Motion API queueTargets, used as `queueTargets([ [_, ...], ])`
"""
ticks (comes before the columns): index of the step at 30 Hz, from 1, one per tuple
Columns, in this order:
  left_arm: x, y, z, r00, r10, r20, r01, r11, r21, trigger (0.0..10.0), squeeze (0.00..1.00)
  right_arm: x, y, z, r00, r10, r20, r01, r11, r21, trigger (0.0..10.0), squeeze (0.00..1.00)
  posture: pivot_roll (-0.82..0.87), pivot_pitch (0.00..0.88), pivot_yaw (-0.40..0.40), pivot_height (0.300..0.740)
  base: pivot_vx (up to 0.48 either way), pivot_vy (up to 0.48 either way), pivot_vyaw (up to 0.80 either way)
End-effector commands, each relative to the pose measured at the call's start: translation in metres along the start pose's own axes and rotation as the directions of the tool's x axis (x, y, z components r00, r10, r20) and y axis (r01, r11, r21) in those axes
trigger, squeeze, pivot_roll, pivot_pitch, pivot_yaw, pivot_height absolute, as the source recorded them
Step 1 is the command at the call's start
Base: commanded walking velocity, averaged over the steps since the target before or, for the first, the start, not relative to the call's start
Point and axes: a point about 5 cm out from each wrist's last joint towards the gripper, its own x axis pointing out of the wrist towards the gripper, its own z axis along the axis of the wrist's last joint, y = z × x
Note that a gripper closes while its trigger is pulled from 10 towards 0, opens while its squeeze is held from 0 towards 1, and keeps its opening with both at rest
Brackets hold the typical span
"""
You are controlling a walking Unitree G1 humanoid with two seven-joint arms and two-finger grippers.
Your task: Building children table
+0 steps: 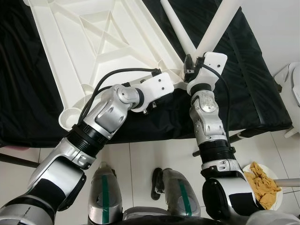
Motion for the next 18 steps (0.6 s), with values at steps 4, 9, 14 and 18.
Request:
queueTargets([
  [4,0.0024,-0.0088,-0.0001,0.999,-0.037,0.002,0.037,0.999,0.009,10.0,0.0,-0.0069,-0.0143,-0.0195,0.993,-0.07,-0.093,0.067,0.997,-0.036,10.0,0.0,0.02,0.013,-0.09,0.74,0.0,0.0,0.0],
  [9,0.0019,-0.009,-0.0008,0.999,-0.037,0.0,0.037,0.999,0.012,10.0,0.0,-0.0072,-0.016,-0.019,0.989,-0.107,-0.106,0.104,0.994,-0.04,10.0,1.0,0.02,0.013,-0.085,0.74,0.0,0.0,0.0],
  [14,0.0011,-0.0094,-0.0012,0.999,-0.041,-0.002,0.041,0.999,0.013,10.0,0.0,-0.0065,-0.0176,-0.0181,0.988,-0.108,-0.108,0.106,0.994,-0.03,10.0,1.0,0.02,0.016,-0.082,0.74,0.0,0.0,0.0],
  [18,0.0009,-0.0095,-0.0012,0.999,-0.042,-0.002,0.042,0.999,0.013,10.0,0.0,-0.0063,-0.018,-0.0172,0.989,-0.106,-0.101,0.104,0.994,-0.031,10.0,1.0,0.02,0.017,-0.081,0.74,0.0,0.0,0.0],
])
